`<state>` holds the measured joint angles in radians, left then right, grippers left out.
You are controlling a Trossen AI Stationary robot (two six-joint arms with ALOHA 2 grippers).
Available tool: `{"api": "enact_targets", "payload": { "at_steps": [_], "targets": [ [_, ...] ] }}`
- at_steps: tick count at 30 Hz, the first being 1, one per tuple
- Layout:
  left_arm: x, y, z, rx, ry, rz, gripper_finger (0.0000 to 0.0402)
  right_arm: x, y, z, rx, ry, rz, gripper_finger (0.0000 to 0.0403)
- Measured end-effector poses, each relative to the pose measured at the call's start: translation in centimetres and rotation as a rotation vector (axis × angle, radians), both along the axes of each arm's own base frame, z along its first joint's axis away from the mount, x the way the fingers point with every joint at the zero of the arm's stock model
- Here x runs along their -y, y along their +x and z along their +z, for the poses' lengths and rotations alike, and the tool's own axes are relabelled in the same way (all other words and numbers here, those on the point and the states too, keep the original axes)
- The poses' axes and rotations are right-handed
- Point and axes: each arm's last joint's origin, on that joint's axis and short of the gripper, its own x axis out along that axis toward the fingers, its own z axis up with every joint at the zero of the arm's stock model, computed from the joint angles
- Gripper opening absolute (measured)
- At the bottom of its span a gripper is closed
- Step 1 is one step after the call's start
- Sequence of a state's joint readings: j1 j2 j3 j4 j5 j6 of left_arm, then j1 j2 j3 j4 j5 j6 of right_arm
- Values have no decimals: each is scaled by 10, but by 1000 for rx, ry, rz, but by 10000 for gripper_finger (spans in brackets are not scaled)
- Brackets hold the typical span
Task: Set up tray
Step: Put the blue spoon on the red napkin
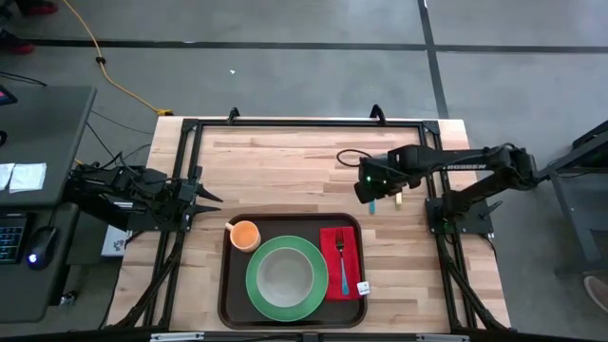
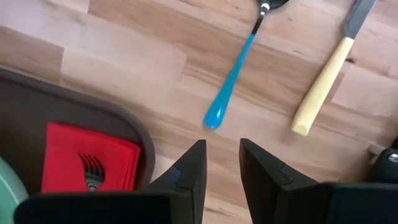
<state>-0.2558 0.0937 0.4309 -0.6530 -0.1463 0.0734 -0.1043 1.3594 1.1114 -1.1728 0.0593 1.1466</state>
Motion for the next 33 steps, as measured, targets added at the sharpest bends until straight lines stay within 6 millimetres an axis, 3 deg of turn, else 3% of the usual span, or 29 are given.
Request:
{"api": "enact_targets", "payload": {
  "at_steps": [33],
  "targets": [
    [0,0,0,0,2,4,136,78,-21,0,3,-9,-88,74]
  ]
}}
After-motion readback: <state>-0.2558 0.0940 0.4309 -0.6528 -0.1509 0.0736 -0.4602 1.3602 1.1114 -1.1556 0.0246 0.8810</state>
